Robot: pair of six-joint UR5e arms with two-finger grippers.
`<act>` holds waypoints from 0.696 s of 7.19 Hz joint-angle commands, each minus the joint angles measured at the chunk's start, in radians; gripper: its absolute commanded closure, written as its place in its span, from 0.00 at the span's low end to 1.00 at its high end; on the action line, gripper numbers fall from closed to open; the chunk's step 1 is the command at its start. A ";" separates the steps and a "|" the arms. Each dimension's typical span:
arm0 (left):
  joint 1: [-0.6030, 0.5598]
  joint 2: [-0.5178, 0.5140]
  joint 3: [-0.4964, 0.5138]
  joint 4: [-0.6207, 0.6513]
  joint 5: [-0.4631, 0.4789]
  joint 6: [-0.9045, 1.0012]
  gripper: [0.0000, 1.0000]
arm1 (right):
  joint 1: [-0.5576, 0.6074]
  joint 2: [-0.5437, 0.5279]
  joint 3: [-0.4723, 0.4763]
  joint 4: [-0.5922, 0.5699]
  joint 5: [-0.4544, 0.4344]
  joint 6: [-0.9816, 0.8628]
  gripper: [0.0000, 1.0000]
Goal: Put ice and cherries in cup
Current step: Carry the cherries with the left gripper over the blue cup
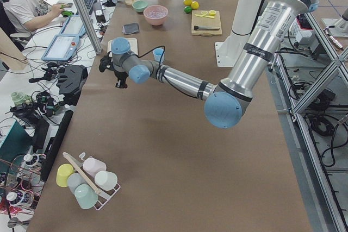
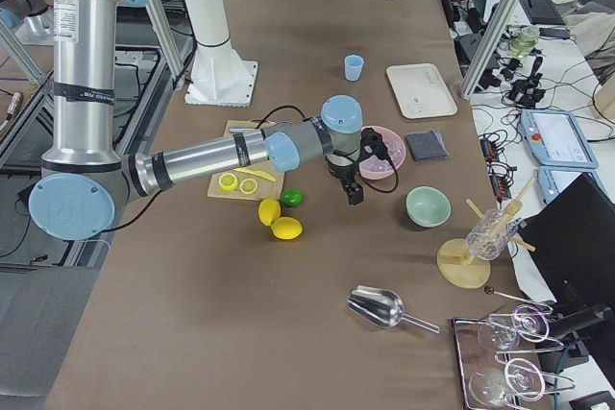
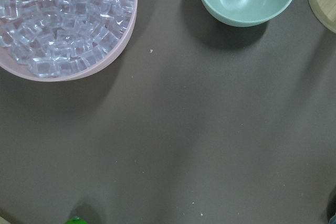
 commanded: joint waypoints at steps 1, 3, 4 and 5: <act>0.135 -0.081 -0.099 0.025 -0.005 -0.218 1.00 | -0.002 0.007 -0.011 0.002 0.001 0.011 0.01; 0.293 -0.166 -0.104 0.026 0.139 -0.334 1.00 | 0.001 -0.004 -0.028 0.004 0.004 -0.008 0.01; 0.350 -0.183 -0.095 0.028 0.205 -0.339 1.00 | 0.008 -0.018 -0.031 0.002 0.005 -0.037 0.01; 0.356 -0.186 -0.098 0.026 0.218 -0.358 1.00 | 0.066 -0.013 -0.067 -0.008 0.031 -0.110 0.01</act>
